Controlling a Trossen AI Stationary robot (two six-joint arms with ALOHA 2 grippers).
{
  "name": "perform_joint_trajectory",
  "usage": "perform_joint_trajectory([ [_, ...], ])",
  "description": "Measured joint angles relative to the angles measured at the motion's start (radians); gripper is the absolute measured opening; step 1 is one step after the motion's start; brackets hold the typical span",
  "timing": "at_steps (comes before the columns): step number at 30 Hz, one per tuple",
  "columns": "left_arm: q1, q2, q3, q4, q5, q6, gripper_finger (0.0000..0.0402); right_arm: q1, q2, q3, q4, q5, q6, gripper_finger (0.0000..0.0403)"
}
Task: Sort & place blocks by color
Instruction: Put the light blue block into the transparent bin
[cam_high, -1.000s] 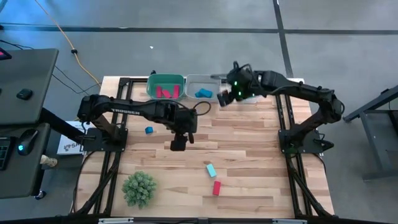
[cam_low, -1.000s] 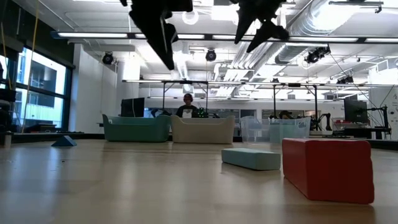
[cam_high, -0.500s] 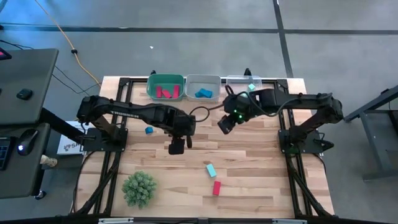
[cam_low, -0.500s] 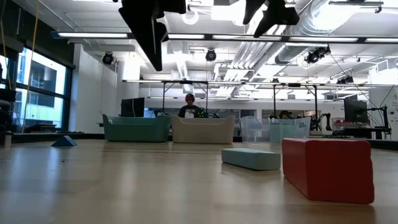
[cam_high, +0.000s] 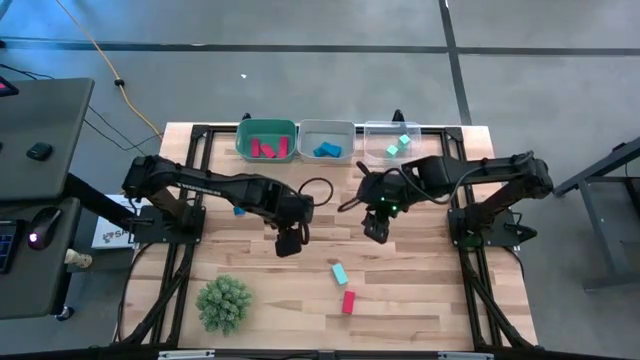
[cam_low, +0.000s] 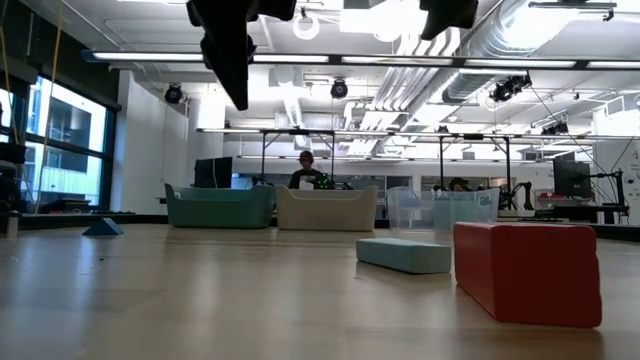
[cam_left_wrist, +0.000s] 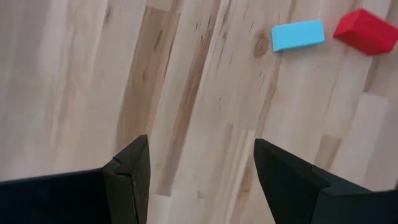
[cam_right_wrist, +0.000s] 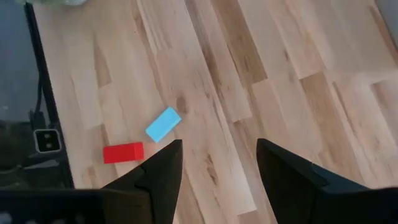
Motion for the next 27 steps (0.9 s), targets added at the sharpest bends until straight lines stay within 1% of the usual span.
perform_joint_trajectory([
  [3, -0.013, 0.0, 0.0, 0.0, 0.0, -0.085, 0.0207, 0.017, 0.0, 0.0, 0.001, 0.031, 0.0, 0.0194],
  [6, -0.025, 0.0, 0.0, -0.003, 0.0, -0.151, 0.0207, 0.028, 0.001, 0.0, 0.012, 0.03, 0.011, 0.0198],
  [10, -0.034, 0.0, 0.0, -0.021, 0.0, -0.209, 0.0207, 0.045, 0.011, 0.0, 0.037, 0.031, 0.085, 0.0216],
  [14, -0.034, 0.0, 0.0, -0.056, -0.001, -0.25, 0.0207, 0.071, 0.047, 0.0, 0.044, 0.06, 0.196, 0.0232],
  [22, -0.034, -0.013, 0.0, -0.152, -0.062, -0.256, 0.0207, 0.115, 0.154, 0.0, 0.05, 0.049, 0.403, 0.0234],
  [27, -0.03, -0.038, 0.001, -0.166, -0.1, -0.244, 0.0207, 0.141, 0.216, 0.0, 0.094, 0.049, 0.46, 0.0234],
])
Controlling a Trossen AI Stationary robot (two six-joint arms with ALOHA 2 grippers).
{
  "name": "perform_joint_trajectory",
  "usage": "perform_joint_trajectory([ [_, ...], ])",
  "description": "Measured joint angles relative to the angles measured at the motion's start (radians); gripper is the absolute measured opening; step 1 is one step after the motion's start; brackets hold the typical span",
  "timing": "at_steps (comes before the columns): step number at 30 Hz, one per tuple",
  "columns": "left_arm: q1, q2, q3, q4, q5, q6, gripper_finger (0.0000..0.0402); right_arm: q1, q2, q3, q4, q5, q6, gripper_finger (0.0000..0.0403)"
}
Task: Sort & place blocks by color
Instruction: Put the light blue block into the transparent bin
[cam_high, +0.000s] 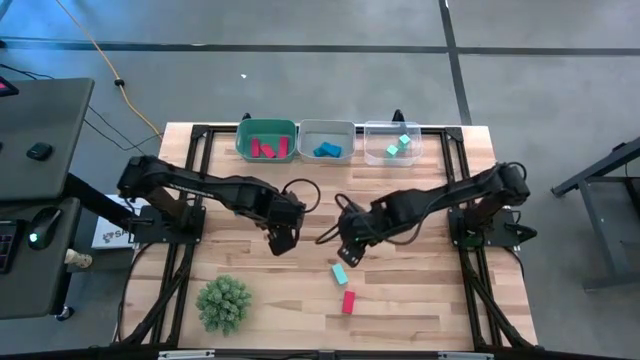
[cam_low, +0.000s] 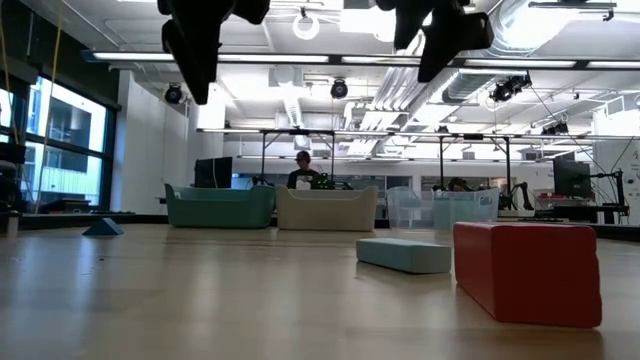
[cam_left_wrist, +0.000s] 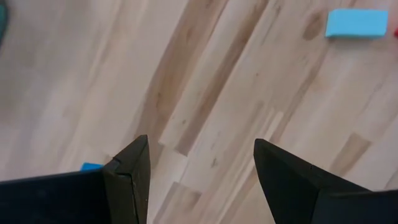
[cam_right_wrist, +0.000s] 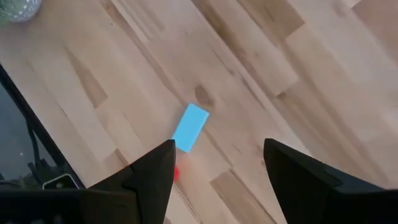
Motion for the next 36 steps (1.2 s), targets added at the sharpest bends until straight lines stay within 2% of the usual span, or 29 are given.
perform_joint_trajectory([
  [6, 0.019, -0.029, 0.0, -0.013, -0.024, 0.018, 0.0207, 0.024, 0.069, 0.0, 0.021, 0.0, 0.025, 0.0234],
  [19, 0.047, -0.075, -0.001, -0.038, -0.081, 0.054, 0.0207, 0.04, 0.201, 0.0, 0.083, -0.009, 0.215, 0.0234],
  [36, 0.061, -0.073, -0.001, -0.043, -0.087, 0.135, 0.0207, 0.063, 0.322, 0.0, 0.214, -0.062, 0.357, 0.0234],
])
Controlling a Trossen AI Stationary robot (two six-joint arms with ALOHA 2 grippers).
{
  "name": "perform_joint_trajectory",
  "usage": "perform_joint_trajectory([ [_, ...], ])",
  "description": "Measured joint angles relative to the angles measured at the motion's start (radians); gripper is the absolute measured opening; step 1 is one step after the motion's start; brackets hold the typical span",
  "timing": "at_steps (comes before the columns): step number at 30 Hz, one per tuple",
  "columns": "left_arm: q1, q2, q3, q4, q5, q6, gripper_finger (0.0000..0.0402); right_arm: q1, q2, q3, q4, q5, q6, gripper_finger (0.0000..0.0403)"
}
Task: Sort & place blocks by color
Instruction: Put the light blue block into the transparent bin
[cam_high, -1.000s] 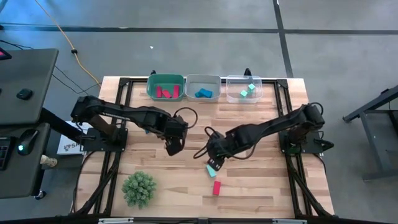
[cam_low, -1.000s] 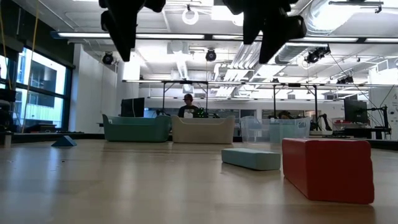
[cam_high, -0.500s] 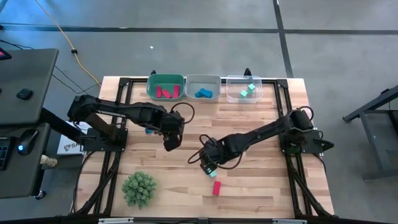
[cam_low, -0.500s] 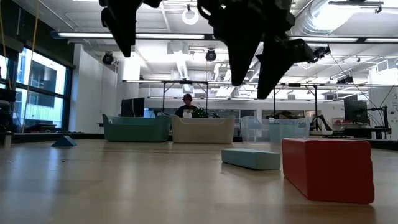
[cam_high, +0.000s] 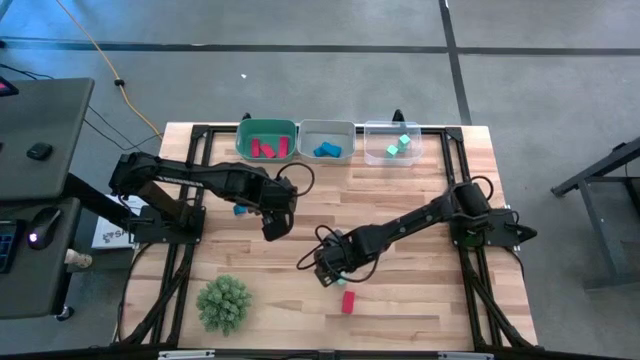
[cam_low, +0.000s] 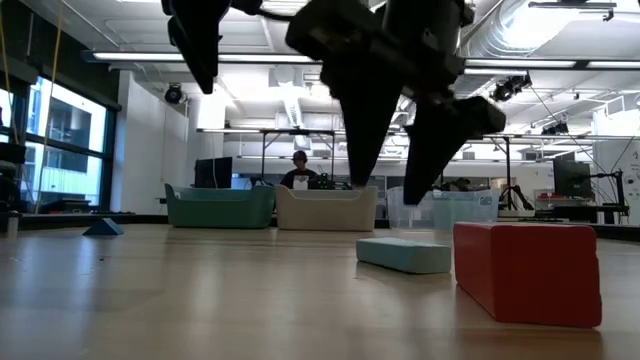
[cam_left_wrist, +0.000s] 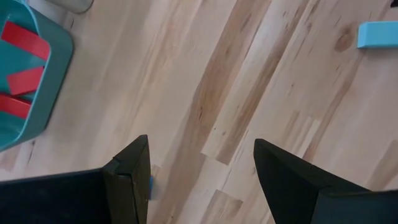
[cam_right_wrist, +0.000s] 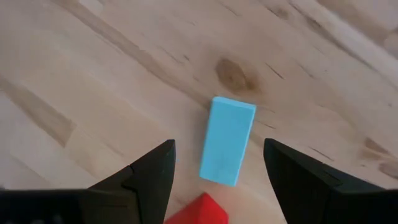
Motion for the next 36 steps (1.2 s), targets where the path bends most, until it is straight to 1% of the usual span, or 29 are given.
perform_joint_trajectory([
  [12, 0.0, 0.0, 0.0, 0.0, 0.0, 0.054, 0.0207, 0.02, 0.095, 0.0, 0.036, -0.054, 0.059, 0.0234],
  [18, 0.0, 0.0, 0.0, 0.0, 0.0, 0.062, 0.0207, 0.02, 0.115, 0.004, 0.039, -0.07, 0.078, 0.0228],
  [21, 0.0, 0.0, 0.0, 0.0, 0.001, 0.078, 0.0207, 0.022, 0.117, 0.004, 0.031, -0.053, 0.094, 0.0206],
  [27, 0.0, 0.0, 0.0, 0.0, 0.0, 0.115, 0.0207, 0.022, 0.118, 0.003, 0.009, -0.041, 0.1, 0.0128],
  [30, 0.0, 0.0, 0.0, 0.001, 0.001, 0.136, 0.0207, 0.016, 0.119, 0.003, 0.005, -0.038, 0.085, 0.0097],
  [36, 0.003, 0.0, 0.0, 0.001, 0.001, 0.179, 0.0207, 0.003, 0.105, 0.001, 0.01, -0.056, 0.036, 0.0096],
])
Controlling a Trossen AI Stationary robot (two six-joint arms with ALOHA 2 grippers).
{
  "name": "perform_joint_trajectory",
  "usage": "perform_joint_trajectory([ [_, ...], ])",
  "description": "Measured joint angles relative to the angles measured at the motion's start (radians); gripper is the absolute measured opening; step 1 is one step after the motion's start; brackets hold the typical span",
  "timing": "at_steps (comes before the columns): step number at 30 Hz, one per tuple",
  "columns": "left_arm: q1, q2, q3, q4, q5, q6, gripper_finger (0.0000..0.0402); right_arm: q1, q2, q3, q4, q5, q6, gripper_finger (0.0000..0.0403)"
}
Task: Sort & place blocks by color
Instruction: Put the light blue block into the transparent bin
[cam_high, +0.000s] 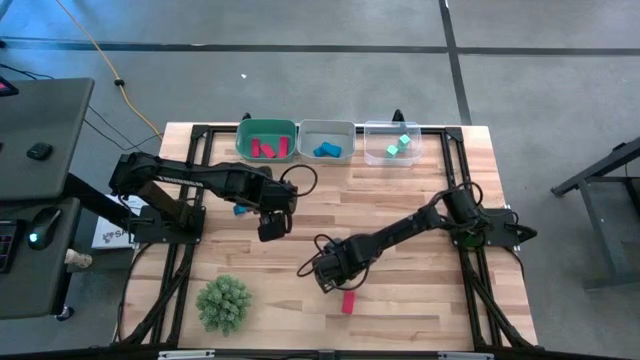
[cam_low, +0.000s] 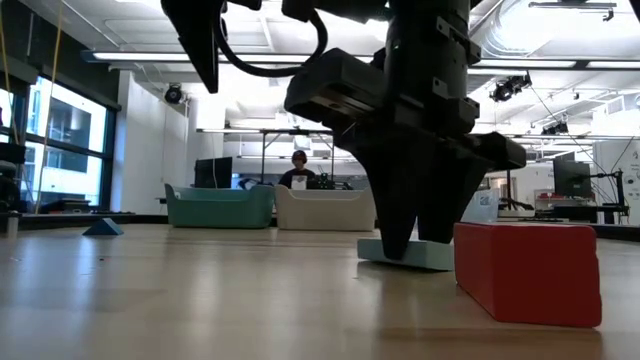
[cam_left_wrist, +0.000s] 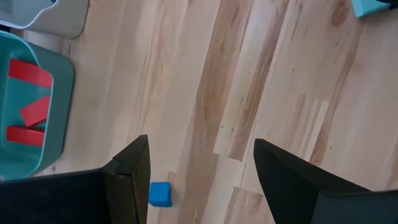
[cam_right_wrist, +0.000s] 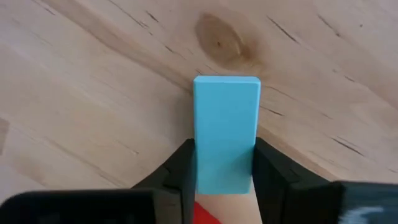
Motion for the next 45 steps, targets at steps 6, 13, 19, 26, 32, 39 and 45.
perform_joint_trajectory([
  [6, 0.024, 0.0, 0.0, 0.001, 0.0, 0.03, 0.0207, -0.036, -0.053, -0.006, -0.016, 0.066, -0.036, 0.0099],
  [13, 0.052, 0.0, 0.0, 0.003, 0.0, 0.067, 0.0207, -0.087, -0.131, -0.004, -0.033, 0.145, -0.101, 0.0099],
  [19, 0.075, 0.0, 0.0, 0.015, 0.0, 0.094, 0.0207, -0.169, -0.201, -0.002, -0.087, 0.211, -0.214, 0.0099],
  [26, 0.109, 0.0, 0.0, 0.058, 0.0, 0.094, 0.0207, -0.282, -0.302, -0.002, -0.161, 0.278, -0.389, 0.0099],
  [32, 0.137, 0.0, 0.0, 0.058, 0.003, 0.058, 0.0207, -0.402, -0.383, -0.002, -0.241, 0.323, -0.553, 0.0099],
  [39, 0.165, 0.0, 0.0, 0.083, 0.004, 0.032, 0.0207, -0.57, -0.45, -0.002, -0.262, 0.355, -0.77, 0.0099],
  [45, 0.187, 0.0, 0.0, 0.085, 0.004, -0.021, 0.0207, -0.715, -0.465, -0.002, -0.262, 0.36, -0.937, 0.0099],
])
